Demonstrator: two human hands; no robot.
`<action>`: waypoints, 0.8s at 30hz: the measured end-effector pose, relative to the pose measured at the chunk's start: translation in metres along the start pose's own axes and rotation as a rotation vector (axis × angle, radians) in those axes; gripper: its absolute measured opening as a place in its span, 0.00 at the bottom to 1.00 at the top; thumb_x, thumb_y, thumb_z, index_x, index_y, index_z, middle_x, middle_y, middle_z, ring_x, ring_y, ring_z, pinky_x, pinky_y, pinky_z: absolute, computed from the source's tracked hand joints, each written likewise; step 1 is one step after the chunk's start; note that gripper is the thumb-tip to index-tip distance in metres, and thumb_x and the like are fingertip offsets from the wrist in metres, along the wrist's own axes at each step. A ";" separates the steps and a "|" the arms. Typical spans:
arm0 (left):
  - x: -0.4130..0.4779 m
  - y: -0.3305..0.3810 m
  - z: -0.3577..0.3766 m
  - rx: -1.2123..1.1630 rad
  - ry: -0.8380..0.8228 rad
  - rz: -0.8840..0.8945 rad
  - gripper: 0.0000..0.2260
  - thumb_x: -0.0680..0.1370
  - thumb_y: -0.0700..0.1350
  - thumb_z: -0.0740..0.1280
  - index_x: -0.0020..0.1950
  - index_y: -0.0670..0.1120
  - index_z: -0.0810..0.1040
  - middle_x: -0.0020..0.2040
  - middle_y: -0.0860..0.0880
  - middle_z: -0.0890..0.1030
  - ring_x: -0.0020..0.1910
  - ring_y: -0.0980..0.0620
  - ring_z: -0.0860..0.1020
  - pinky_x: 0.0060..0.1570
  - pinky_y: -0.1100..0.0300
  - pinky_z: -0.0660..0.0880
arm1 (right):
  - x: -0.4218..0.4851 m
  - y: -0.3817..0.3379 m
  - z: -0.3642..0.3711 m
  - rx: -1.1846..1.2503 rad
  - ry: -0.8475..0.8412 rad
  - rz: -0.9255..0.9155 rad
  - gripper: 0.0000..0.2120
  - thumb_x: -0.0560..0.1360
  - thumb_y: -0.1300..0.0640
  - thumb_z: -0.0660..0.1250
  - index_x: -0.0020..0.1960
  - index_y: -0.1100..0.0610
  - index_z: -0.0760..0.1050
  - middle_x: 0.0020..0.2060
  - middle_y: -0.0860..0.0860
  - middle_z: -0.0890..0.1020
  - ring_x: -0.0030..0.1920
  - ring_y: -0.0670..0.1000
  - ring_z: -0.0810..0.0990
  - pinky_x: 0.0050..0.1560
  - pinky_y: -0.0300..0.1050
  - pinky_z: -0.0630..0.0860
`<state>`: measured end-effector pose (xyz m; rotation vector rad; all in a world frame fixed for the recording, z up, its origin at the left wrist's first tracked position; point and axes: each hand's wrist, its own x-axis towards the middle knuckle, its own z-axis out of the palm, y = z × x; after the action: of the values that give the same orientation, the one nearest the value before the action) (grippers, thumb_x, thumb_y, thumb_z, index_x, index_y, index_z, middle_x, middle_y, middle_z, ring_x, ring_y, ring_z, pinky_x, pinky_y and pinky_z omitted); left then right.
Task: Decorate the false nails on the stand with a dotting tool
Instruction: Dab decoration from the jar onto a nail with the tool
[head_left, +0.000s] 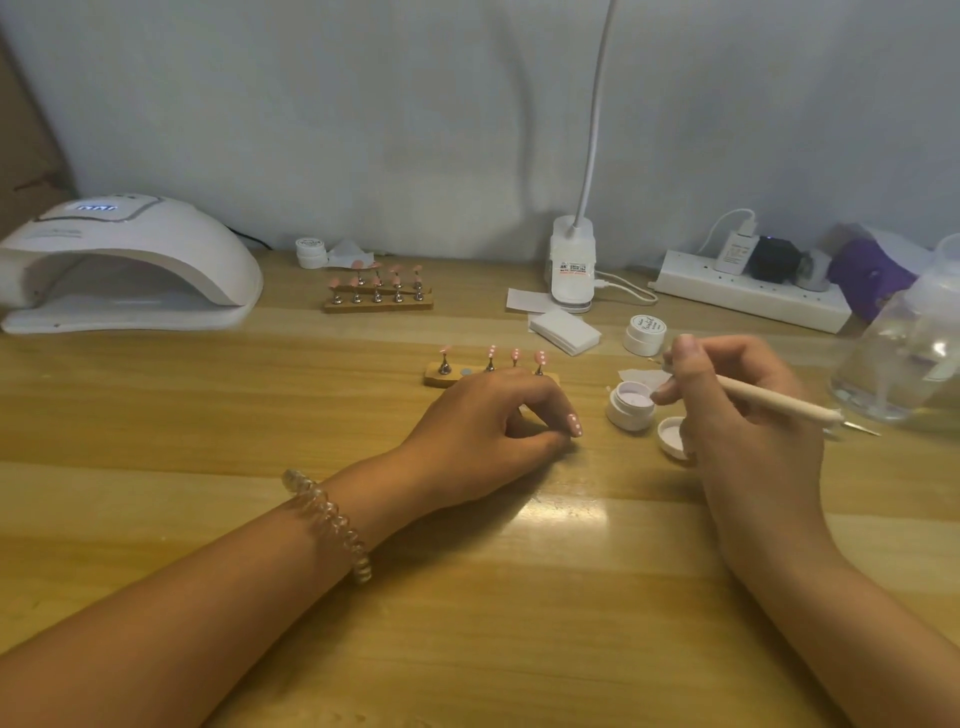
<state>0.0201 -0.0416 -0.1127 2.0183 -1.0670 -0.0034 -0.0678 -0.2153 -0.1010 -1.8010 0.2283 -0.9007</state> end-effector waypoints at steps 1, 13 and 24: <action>0.000 0.000 0.000 0.001 0.001 0.001 0.04 0.75 0.41 0.74 0.46 0.49 0.84 0.42 0.61 0.80 0.38 0.71 0.75 0.37 0.75 0.67 | -0.001 -0.002 0.000 0.017 -0.009 0.019 0.09 0.79 0.47 0.66 0.44 0.50 0.78 0.34 0.47 0.84 0.31 0.39 0.78 0.29 0.32 0.72; 0.000 -0.001 0.002 -0.020 0.000 0.009 0.05 0.74 0.40 0.74 0.45 0.50 0.83 0.40 0.61 0.80 0.37 0.71 0.75 0.36 0.75 0.66 | -0.019 -0.011 0.013 0.167 -0.167 0.348 0.10 0.73 0.62 0.68 0.36 0.58 0.68 0.23 0.54 0.79 0.20 0.44 0.71 0.21 0.34 0.66; 0.001 0.001 0.001 -0.015 -0.004 0.000 0.07 0.75 0.41 0.74 0.45 0.54 0.81 0.40 0.61 0.80 0.37 0.69 0.76 0.36 0.74 0.66 | -0.019 -0.009 0.015 0.107 -0.207 0.330 0.09 0.70 0.60 0.68 0.36 0.59 0.68 0.25 0.56 0.82 0.23 0.45 0.76 0.23 0.36 0.71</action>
<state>0.0197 -0.0429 -0.1127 2.0058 -1.0665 -0.0157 -0.0729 -0.1904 -0.1040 -1.6804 0.3276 -0.4817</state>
